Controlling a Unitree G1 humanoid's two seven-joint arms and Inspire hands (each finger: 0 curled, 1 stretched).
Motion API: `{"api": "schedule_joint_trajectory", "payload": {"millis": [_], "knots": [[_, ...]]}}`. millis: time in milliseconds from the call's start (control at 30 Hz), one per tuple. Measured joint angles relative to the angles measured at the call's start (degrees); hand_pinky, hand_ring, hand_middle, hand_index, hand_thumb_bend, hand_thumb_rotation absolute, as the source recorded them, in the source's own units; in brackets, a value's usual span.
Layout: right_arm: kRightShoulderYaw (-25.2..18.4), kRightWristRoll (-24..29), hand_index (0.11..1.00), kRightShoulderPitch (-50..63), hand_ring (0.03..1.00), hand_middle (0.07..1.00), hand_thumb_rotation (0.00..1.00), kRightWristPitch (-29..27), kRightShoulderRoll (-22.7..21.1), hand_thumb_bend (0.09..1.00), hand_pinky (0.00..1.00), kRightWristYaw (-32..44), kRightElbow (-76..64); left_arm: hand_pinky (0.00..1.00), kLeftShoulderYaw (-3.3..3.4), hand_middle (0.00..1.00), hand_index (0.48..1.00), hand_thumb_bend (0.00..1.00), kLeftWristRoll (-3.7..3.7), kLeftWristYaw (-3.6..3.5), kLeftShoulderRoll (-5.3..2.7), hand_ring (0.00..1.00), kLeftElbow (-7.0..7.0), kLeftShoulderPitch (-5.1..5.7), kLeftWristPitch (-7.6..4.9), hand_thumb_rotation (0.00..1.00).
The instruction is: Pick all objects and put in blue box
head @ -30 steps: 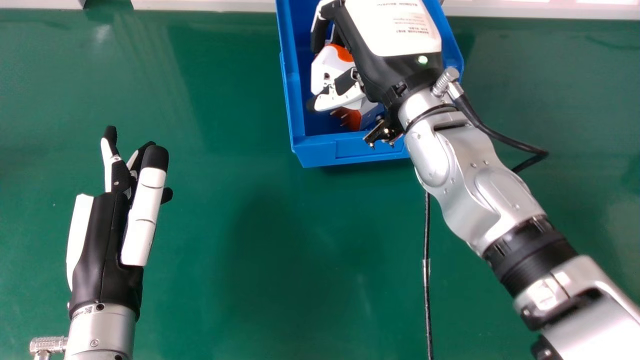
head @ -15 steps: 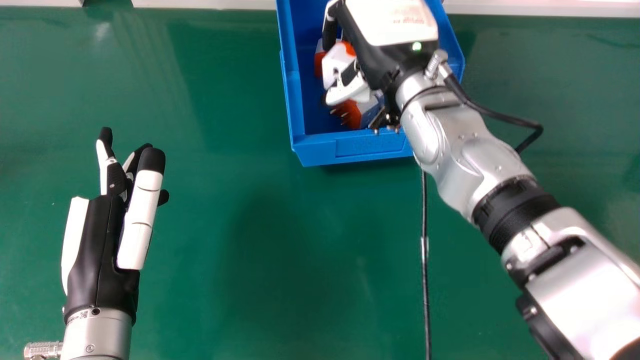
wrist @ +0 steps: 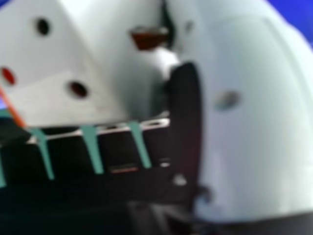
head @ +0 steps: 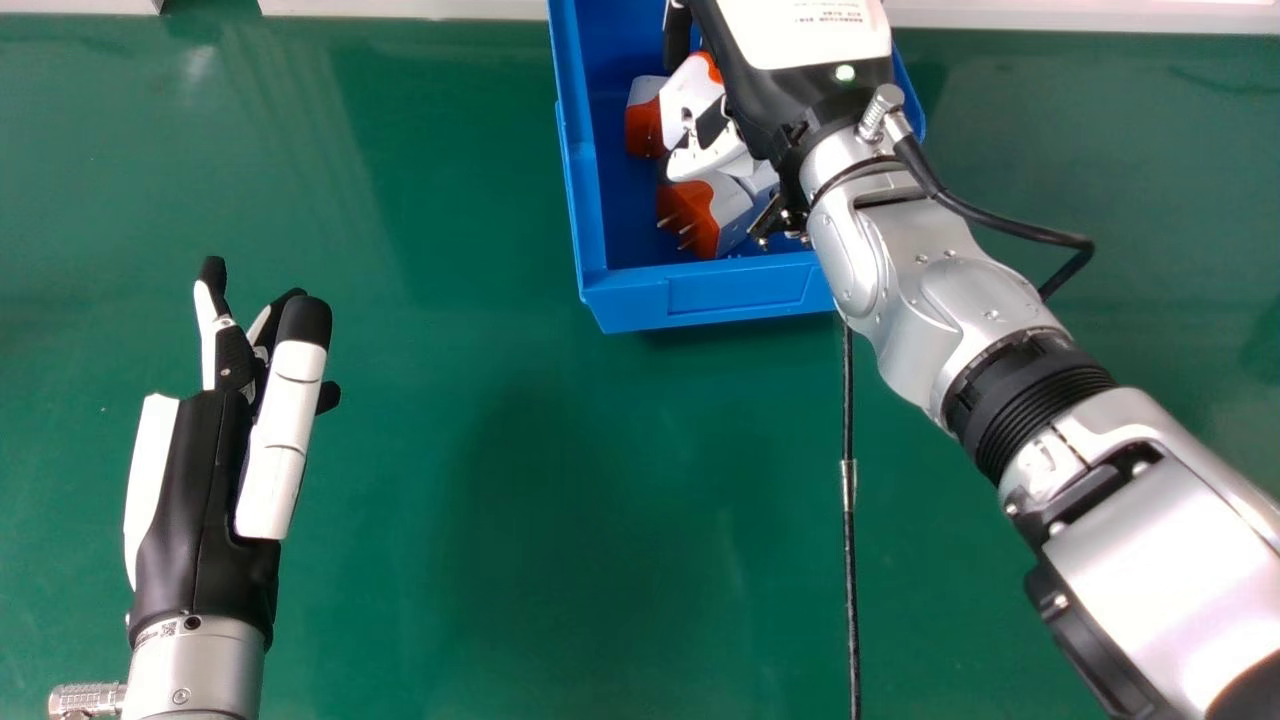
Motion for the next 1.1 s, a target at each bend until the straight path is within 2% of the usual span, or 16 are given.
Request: {"api": "schedule_joint_trajectory", "payload": {"millis": [67, 133, 200, 333, 633, 833, 1000, 1100], "knots": [[0.73, -0.3, 0.832, 0.0, 0.87, 0.894, 0.42, 1.12, 0.01, 0.394, 0.73, 0.12, -0.03, 0.8, 0.0, 0.94, 0.961, 0.74, 0.0, 0.0, 0.0, 0.91, 0.0, 0.01, 0.0, 1.0], [1.31, -0.35, 0.932, 0.0, 0.957, 0.966, 0.51, 1.75, -0.02, 0.371, 0.83, 0.16, -0.13, 0.8, -0.01, 0.94, 0.961, 0.74, 0.02, 0.02, -0.03, 0.91, -0.02, 0.04, 0.0, 1.0], [1.89, -0.38, 0.982, 0.0, 0.989, 0.991, 0.54, 2.14, -0.05, 0.357, 0.91, 0.16, -0.14, 0.8, -0.02, 0.94, 0.961, 0.74, 0.02, 0.02, -0.03, 0.91, -0.02, 0.03, 0.0, 1.0], [2.88, -0.37, 0.997, 0.0, 0.999, 0.999, 0.54, 2.66, -0.27, 0.349, 0.96, 0.18, -0.15, 0.81, 0.01, 0.94, 0.961, 0.74, -0.02, 0.02, -0.03, 0.91, 0.0, -0.01, -0.01, 1.0], [3.28, -0.36, 1.0, 0.0, 1.0, 1.0, 0.56, 3.11, -0.43, 0.363, 0.99, 0.2, -1.27, 0.81, 0.0, 0.94, 0.962, 0.74, -0.03, 0.02, -0.05, 0.91, 0.08, -0.16, -0.03, 1.0], [3.38, -0.36, 1.0, 0.42, 1.0, 1.0, 0.57, 4.05, -0.65, 0.363, 0.99, -0.12, -4.07, 0.81, -0.01, 0.94, 0.962, 0.75, -0.04, 0.04, -0.06, 0.91, 0.88, -0.55, -0.09, 1.0], [3.22, -0.32, 1.0, 3.32, 1.0, 1.0, 0.57, 5.31, -1.65, 0.362, 0.99, -0.91, -8.86, 0.81, 0.1, 0.94, 0.962, 0.75, -0.04, 0.04, -0.04, 0.91, 1.34, -1.27, -0.28, 1.0], [1.08, 0.27, 1.0, 10.3, 1.0, 1.0, 0.57, 7.74, -2.56, 0.351, 0.99, -0.97, -19.52, 0.81, 0.37, 0.94, 0.962, 0.75, -0.09, 0.03, 0.02, 0.91, 2.09, -1.82, -0.38, 1.0]]}}
